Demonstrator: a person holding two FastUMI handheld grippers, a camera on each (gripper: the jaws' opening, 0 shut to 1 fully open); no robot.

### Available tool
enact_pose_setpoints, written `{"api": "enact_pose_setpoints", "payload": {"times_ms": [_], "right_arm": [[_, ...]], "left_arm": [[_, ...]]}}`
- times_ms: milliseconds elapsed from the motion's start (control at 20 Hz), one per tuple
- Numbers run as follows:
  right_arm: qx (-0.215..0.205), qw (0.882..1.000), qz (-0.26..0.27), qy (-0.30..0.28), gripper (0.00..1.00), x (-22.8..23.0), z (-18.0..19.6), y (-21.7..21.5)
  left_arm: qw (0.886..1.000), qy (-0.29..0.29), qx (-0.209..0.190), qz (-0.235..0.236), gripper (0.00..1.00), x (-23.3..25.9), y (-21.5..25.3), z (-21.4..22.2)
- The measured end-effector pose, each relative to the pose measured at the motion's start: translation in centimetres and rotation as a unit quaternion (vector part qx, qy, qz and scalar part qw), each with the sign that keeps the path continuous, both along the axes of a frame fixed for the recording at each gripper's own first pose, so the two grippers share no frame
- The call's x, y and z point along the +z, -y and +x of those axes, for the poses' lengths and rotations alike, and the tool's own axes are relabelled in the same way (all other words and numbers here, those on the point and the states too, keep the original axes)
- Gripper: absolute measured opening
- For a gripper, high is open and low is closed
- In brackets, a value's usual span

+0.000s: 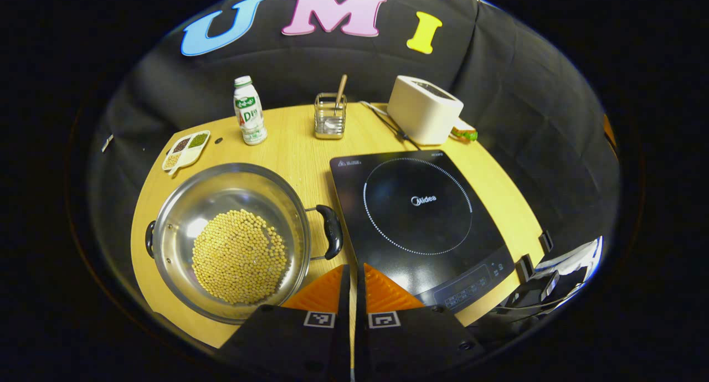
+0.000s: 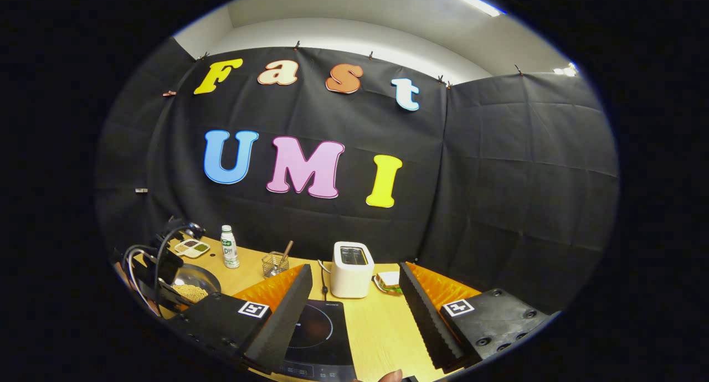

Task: First push the handle of the pot to place it horizontally, then grasp the pot with both hands and set it on the induction cooktop.

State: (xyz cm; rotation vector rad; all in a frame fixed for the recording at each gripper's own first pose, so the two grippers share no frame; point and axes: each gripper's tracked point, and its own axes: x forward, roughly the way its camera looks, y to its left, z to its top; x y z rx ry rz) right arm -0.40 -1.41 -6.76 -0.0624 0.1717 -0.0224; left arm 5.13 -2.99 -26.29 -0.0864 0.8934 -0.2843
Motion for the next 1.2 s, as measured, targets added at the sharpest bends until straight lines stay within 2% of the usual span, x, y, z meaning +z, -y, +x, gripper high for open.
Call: {"api": "enact_pose_setpoints", "payload": {"times_ms": [100,150,200,350,650,950,1200], "right_arm": [[0.016,1.0,0.007,-0.004,0.98,-0.2,0.2,-1.6],[0.027,1.0,0.014,-0.008,0.98,-0.4,0.4,-2.8],[0.037,0.999,0.021,-0.013,0.98,-0.7,0.6,-3.8],[0.071,0.996,0.047,-0.037,0.98,-1.9,1.1,-7.5],[0.134,0.984,0.065,-0.095,0.98,-5.6,2.4,-14.7],[0.172,0.968,0.063,-0.17,0.98,-11.1,3.1,-20.9],[0.183,0.946,0.083,-0.256,0.99,-17.0,3.2,-25.6]], "left_arm": [[1.0,0.03,0.008,-0.002,0.29,1.6,-1.8,-0.2],[0.999,0.043,0.011,-0.003,0.54,2.6,-2.8,-0.4],[0.999,0.052,0.015,-0.003,0.59,3.0,-3.7,-0.6],[0.996,0.08,0.043,0.013,0.99,4.5,-7.6,-0.8],[0.992,0.092,0.083,0.035,0.95,4.2,-15.8,-1.5],[0.987,0.092,0.119,0.047,0.95,2.1,-23.3,-0.9],[0.987,0.077,0.13,0.058,0.95,-0.4,-27.7,0.3]]}}
